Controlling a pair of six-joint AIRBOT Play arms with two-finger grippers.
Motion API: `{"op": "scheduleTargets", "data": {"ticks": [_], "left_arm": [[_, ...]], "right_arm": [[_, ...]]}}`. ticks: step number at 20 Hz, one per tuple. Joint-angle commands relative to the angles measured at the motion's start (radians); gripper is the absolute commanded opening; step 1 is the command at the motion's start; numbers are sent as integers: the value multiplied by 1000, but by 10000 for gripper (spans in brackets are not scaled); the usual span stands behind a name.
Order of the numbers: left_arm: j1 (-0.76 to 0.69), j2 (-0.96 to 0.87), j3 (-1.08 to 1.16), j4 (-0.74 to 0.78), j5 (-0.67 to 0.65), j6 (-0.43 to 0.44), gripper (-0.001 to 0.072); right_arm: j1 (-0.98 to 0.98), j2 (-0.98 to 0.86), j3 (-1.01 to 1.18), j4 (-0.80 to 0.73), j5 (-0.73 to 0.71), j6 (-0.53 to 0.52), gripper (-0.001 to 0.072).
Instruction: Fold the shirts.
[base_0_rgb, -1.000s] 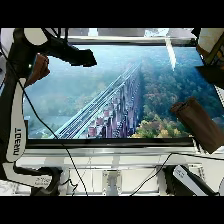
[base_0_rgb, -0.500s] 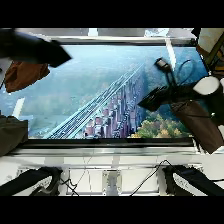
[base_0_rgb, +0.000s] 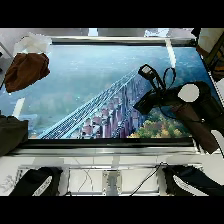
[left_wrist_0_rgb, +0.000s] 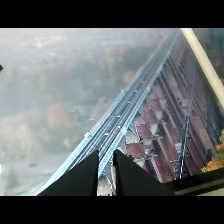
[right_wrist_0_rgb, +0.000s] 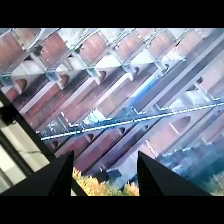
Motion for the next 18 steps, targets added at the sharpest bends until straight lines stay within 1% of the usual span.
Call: {"op": "scheduleTargets", "data": {"ticks": [1, 3, 6, 8, 10, 12, 14, 16, 18], "left_arm": [[0, 95, -11, 108, -18, -13, 114], [0, 97, -8, 104, -2, -13, 115], [0, 96, -11, 74, 122, -13, 114], [0, 96, -17, 79, 132, -13, 115], [0, 95, -37, 116, 134, -10, 115], [0, 95, -77, 175, 131, -9, 115], [0, 94, -138, 266, 142, -8, 114], [0, 92, -203, 394, 186, -6, 114], [0, 90, -275, 570, 262, -6, 118]], "right_arm": [[6, 0, 0, 8, -76, 13, 445], [6, 0, 0, 12, -108, 13, 445], [6, 0, 0, 42, -116, 15, 445], [6, 0, 0, 65, -116, 15, 445], [6, 0, 0, 63, -116, 16, 445], [6, 0, 0, 61, -123, 34, 444], [6, 0, 0, 54, -146, 65, 444], [6, 0, 0, 55, -161, 73, 444], [6, 0, 0, 42, -163, 106, 444]]}}
